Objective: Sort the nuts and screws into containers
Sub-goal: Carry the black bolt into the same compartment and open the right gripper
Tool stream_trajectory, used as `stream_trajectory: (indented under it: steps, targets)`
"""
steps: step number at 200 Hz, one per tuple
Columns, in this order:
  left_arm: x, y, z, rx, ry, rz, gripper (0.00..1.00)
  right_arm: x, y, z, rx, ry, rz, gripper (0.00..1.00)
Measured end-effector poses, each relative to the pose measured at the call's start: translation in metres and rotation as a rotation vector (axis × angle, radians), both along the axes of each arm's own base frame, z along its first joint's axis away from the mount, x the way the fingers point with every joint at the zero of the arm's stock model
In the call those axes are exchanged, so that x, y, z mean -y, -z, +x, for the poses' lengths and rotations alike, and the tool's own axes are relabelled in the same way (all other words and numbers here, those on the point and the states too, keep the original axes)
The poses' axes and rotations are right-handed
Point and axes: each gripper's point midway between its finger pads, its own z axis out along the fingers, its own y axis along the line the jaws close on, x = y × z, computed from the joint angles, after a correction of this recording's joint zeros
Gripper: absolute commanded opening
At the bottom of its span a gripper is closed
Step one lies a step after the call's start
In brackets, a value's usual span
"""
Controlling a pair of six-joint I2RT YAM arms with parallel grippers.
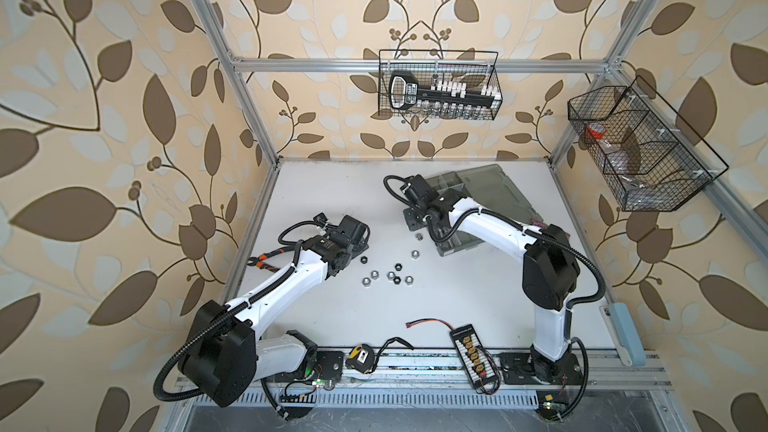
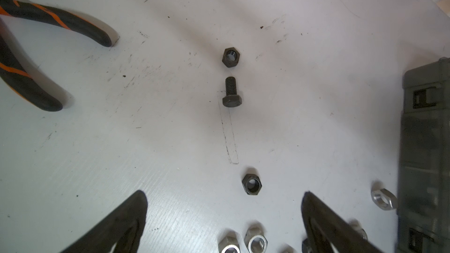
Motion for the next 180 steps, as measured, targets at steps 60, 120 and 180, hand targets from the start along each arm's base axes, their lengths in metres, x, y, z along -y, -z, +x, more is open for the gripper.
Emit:
stream_trajectory:
  steps: [60,120,180]
  targets:
    - [0.0,0.0,0.0,-0.001,0.003,0.002,0.99,0.025,-0.002,0.069,0.042,0.074,0.012,0.0]
    - [0.0,0.001,-0.001,-0.006,0.005,0.006,0.99,0.044,0.041,0.087,-0.032,0.099,-0.01,0.0]
    - [-0.001,0.001,-0.001,-0.01,0.014,0.013,0.99,0.049,0.071,0.093,-0.086,0.104,-0.017,0.05]
